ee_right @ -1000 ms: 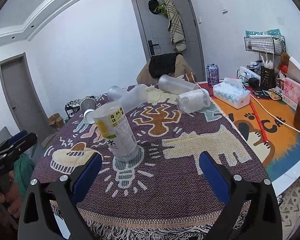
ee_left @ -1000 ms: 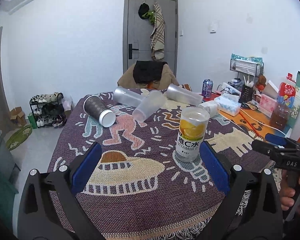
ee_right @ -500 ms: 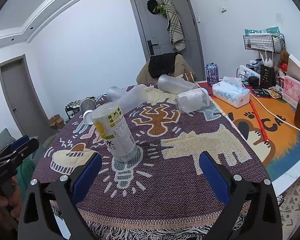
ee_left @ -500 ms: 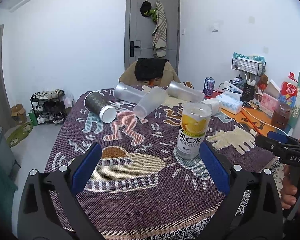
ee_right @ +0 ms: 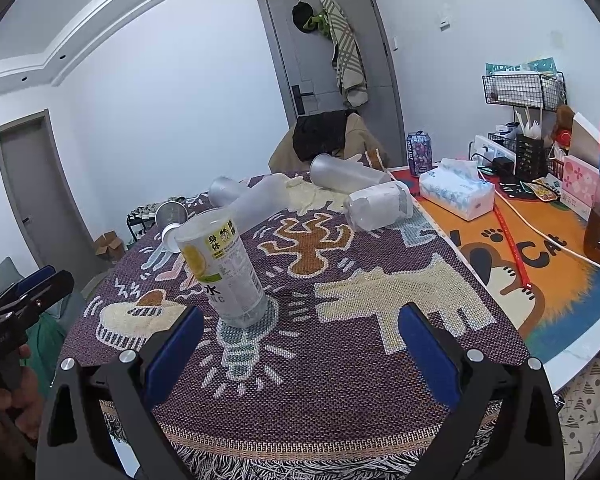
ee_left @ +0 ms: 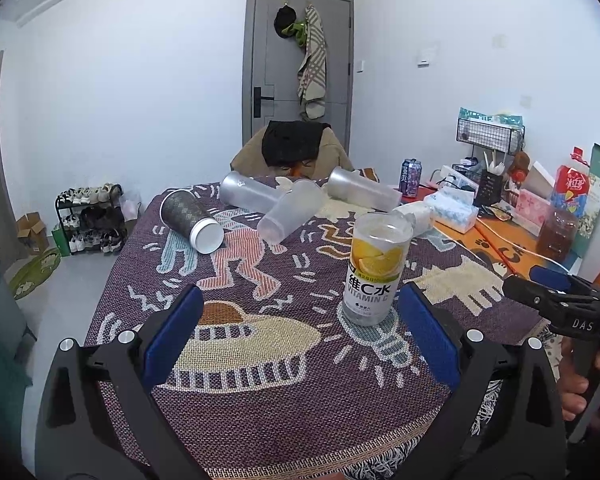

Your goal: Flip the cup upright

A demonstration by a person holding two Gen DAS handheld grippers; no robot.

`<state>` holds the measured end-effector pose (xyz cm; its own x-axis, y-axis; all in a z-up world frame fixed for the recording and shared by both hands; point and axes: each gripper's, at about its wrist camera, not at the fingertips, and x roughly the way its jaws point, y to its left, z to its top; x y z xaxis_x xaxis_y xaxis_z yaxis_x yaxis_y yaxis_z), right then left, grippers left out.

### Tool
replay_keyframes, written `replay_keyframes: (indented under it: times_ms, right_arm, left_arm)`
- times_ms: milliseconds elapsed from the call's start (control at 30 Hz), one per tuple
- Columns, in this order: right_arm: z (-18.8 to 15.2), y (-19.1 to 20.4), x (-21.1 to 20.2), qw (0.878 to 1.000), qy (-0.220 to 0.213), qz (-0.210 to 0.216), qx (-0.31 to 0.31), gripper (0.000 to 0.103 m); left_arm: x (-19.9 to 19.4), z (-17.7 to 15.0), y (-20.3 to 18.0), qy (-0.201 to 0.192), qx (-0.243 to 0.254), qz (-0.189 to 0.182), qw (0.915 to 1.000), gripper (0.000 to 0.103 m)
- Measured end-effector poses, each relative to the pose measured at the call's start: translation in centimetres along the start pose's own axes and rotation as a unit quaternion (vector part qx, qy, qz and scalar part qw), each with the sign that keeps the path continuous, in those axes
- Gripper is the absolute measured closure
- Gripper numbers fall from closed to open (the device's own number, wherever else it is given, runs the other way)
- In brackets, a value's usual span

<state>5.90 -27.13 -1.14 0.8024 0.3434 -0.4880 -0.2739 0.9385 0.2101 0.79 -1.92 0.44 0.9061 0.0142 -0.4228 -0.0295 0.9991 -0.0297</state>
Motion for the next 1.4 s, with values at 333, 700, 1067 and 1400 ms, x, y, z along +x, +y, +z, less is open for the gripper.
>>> replay_keyframes:
  times_ms: [333,700,1067,1400]
  right_arm:
    - [0.04,-0.04,0.06,1.000,0.000,-0.002,-0.002,0.008]
    - [-0.07,0.10,0.21,1.000,0.001,-0.003,-0.006,0.008]
    - [-0.16,0.24,0.35,1.000,0.003,-0.003,-0.008,0.008]
    - [-0.13,-0.04,0.38,1.000,0.003,-0.006,-0.005,0.008]
  left_arm:
    - [-0.06,0.03,-0.07,-0.004,-0.004,0.003,1.0000,0.006]
    - [0.05,-0.16,0.11,-0.004,-0.005,0.007,1.0000,0.006]
    - [0.33,-0.06,0.04,-0.001,-0.003,0.006,1.0000,0.006]
    - [0.73,0.30,-0.33,0.000,0.004,0.003,1.0000,0.006]
